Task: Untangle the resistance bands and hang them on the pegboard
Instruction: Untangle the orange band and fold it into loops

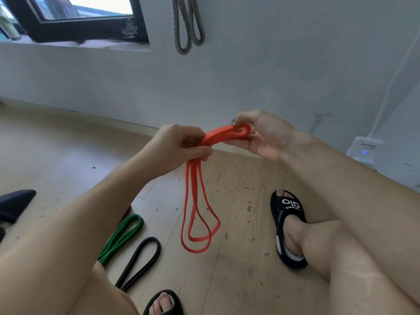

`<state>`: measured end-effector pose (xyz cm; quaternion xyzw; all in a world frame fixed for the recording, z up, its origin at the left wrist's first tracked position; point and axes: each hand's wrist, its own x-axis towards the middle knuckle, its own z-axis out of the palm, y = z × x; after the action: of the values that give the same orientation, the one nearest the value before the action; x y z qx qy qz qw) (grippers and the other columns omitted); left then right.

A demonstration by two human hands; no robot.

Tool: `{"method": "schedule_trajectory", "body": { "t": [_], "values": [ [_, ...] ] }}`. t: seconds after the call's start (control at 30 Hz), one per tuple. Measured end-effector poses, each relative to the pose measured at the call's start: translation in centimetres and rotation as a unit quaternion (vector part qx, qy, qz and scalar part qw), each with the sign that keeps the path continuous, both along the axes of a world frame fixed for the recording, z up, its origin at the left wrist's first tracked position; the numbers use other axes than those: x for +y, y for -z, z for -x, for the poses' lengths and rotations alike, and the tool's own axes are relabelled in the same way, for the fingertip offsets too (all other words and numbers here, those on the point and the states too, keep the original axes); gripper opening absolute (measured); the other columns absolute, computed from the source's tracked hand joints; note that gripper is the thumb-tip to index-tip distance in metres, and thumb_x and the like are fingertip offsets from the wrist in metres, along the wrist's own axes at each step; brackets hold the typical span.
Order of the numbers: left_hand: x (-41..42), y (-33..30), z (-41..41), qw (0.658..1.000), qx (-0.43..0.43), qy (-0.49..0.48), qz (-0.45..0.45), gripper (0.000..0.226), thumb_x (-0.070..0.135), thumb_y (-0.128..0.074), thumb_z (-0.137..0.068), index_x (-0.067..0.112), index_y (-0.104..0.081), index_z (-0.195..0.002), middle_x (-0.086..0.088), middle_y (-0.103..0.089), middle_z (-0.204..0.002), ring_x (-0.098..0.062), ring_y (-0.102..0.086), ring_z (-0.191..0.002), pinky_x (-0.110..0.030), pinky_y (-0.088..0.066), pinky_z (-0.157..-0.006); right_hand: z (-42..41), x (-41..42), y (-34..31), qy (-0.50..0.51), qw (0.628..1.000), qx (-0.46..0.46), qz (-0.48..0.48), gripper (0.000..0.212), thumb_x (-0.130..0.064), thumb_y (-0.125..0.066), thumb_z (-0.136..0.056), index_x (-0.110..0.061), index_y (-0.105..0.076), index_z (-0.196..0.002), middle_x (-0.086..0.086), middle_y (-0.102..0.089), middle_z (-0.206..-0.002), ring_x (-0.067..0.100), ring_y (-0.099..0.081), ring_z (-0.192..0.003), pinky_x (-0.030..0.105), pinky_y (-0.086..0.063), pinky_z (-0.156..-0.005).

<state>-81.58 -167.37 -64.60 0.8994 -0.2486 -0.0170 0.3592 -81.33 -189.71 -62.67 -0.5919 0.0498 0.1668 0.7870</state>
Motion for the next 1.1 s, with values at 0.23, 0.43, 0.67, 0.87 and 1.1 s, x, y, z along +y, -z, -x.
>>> {"method": "schedule_trajectory", "body": {
  "t": [0.23,0.43,0.67,0.87,1.1],
  "values": [
    [-0.6,-0.4,0.3,0.992,-0.065,0.039,-0.099,0.018,0.037,-0.073,-0.091,0.021,-0.077,-0.096,0.011,-0.074,-0.077,-0.004,-0.071,-0.07,-0.017,-0.055,-0.068,0.3,1.1,0.0,0.049,0.898,-0.242,0.363,0.03,-0.019,-0.06,-0.085,-0.021,-0.063,-0.114,0.001,-0.07,-0.109,0.012,-0.068,-0.097,0.037,-0.057,-0.093],
    [-1.4,-0.5,0.8,0.993,-0.076,0.004,-0.088,0.013,0.025,-0.078,-0.088,0.013,-0.08,-0.086,0.018,-0.065,-0.063,0.009,-0.065,-0.063,-0.005,-0.047,-0.063,2.1,4.5,0.8,-0.084,0.75,-0.384,0.532,0.032,-0.04,-0.03,-0.11,-0.032,-0.058,-0.097,-0.007,-0.064,-0.08,0.014,-0.061,-0.075,0.034,-0.04,-0.067],
    [-0.9,0.1,1.0,0.999,-0.038,0.026,-0.026,0.009,0.024,-0.079,-0.089,0.017,-0.079,-0.095,0.01,-0.078,-0.08,0.001,-0.074,-0.078,-0.02,-0.059,-0.081,0.5,3.8,1.5,-0.099,0.799,-0.31,0.505,0.052,-0.048,-0.032,-0.109,-0.018,-0.052,-0.072,-0.003,-0.058,-0.067,0.012,-0.054,-0.063,0.032,-0.036,-0.063],
    [-0.4,0.7,0.8,0.998,0.044,0.04,0.018,0.014,0.021,-0.077,-0.09,0.015,-0.075,-0.102,0.006,-0.079,-0.089,-0.006,-0.076,-0.085,-0.023,-0.06,-0.086,0.1,3.1,0.7,-0.024,0.865,-0.306,0.397,0.035,-0.046,-0.054,-0.103,-0.015,-0.064,-0.092,-0.008,-0.053,-0.058,0.0,-0.044,-0.044,0.027,-0.039,-0.057],
    [-0.6,2.5,1.2,0.992,0.103,0.069,0.008,0.004,0.015,-0.063,-0.099,0.015,-0.066,-0.1,0.001,-0.077,-0.093,-0.012,-0.076,-0.091,-0.039,-0.061,-0.092,-0.6,0.6,0.0,0.07,0.899,-0.287,0.324,0.032,-0.038,-0.058,-0.103,-0.016,-0.06,-0.079,-0.005,-0.055,-0.059,0.001,-0.051,-0.045,0.027,-0.049,-0.056]
  ]
}}
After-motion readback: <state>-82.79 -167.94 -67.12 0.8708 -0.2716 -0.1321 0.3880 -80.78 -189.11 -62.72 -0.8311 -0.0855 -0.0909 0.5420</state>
